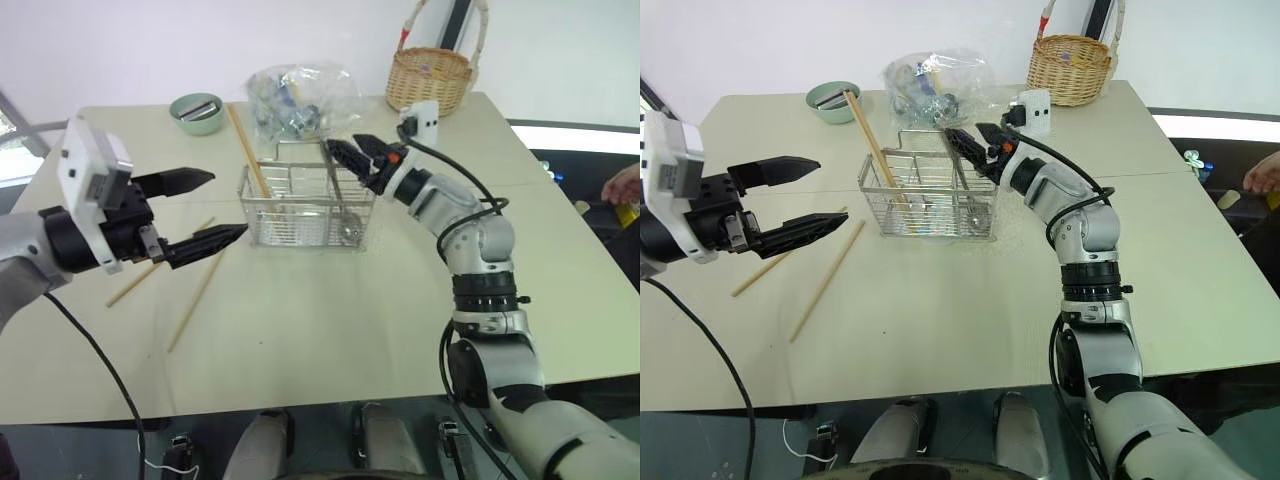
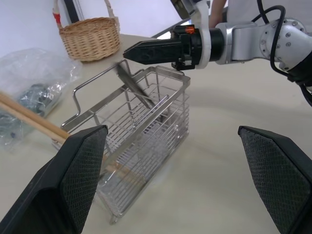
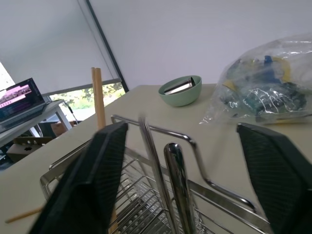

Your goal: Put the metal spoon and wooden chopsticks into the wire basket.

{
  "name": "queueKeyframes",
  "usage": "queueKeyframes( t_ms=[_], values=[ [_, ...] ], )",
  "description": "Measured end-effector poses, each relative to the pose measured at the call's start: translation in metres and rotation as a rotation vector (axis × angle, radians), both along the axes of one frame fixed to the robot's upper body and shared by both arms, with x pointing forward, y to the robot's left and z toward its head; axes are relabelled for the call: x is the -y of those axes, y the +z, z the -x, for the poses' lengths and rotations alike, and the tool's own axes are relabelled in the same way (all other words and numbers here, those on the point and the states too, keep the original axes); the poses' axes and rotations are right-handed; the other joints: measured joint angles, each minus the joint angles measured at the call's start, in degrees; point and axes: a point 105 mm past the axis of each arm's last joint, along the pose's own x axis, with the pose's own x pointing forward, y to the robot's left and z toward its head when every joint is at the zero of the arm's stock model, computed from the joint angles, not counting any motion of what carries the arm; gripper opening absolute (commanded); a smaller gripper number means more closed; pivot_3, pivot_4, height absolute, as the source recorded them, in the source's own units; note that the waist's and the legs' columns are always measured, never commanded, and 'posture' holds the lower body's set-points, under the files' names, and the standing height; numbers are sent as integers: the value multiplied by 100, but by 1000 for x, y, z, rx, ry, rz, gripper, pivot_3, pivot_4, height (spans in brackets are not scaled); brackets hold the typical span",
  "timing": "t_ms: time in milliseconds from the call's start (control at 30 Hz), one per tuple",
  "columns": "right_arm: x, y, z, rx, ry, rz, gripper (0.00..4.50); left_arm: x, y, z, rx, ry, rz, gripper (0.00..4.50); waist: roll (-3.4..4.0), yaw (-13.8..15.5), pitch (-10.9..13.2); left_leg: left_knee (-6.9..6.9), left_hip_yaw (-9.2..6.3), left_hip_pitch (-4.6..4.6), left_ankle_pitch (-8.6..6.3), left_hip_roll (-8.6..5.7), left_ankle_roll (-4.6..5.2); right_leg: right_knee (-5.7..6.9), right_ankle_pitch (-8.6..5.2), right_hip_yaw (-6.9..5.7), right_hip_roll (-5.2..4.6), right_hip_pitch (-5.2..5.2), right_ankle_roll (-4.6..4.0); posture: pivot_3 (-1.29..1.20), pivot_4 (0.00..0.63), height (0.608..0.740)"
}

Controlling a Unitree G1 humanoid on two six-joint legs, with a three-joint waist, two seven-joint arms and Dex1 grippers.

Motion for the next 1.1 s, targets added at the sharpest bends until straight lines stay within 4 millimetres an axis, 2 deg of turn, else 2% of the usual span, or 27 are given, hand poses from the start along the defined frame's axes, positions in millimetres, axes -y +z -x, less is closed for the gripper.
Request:
queueKeyframes(
  t_ms=[133,233,333,433,467,533,667,900,1100],
  values=[
    [29,17,6,25,-6,14,3667,-7,0,-5,-5,31,9,4500,0,10,0,0,1,-1,0,-1,0,-4,0,-1,0,3,-1,0,150,693],
    [49,40,17,64,35,40,3667,-19,-2,-13,-16,82,21,4500,3,3,2,-2,4,0,0,0,1,-4,0,-1,0,2,-1,0,150,693],
    [58,70,41,133,160,93,3667,-40,-5,-27,-18,166,31,4500,5,-10,3,-8,9,0,-1,3,2,-9,-1,-2,2,1,0,0,150,693],
    [66,83,86,194,359,270,3667,-81,-21,-45,-67,315,2,4500,2,3,1,-11,22,-1,-5,4,8,-14,-2,-8,4,2,0,0,150,693],
    [69,76,102,188,427,339,3667,-95,-29,-50,-97,357,-12,4500,-7,12,-4,-11,22,0,-7,6,13,-22,-3,-13,5,9,2,0,150,693],
    [71,58,115,133,516,392,3667,-115,-42,-59,-137,410,-37,4500,-16,11,-8,-6,26,1,-8,10,12,-36,-4,-13,2,19,1,0,150,693],
    [74,21,131,3,603,417,3667,-130,-67,-73,-218,407,-119,4500,-12,27,-5,4,29,-2,-8,6,12,-36,-7,-3,-16,13,-6,0,150,693],
    [69,9,149,-17,638,457,3667,-137,-104,-99,-354,348,-273,4500,-18,44,-8,-3,23,-12,-8,4,11,-33,1,-8,-16,1,7,0,150,693],
    [71,6,161,-42,615,434,3667,-139,-135,-111,-464,325,-366,4500,-26,39,-10,2,24,-14,-8,2,11,-32,5,-8,-19,2,13,0,150,693]
  ],
)
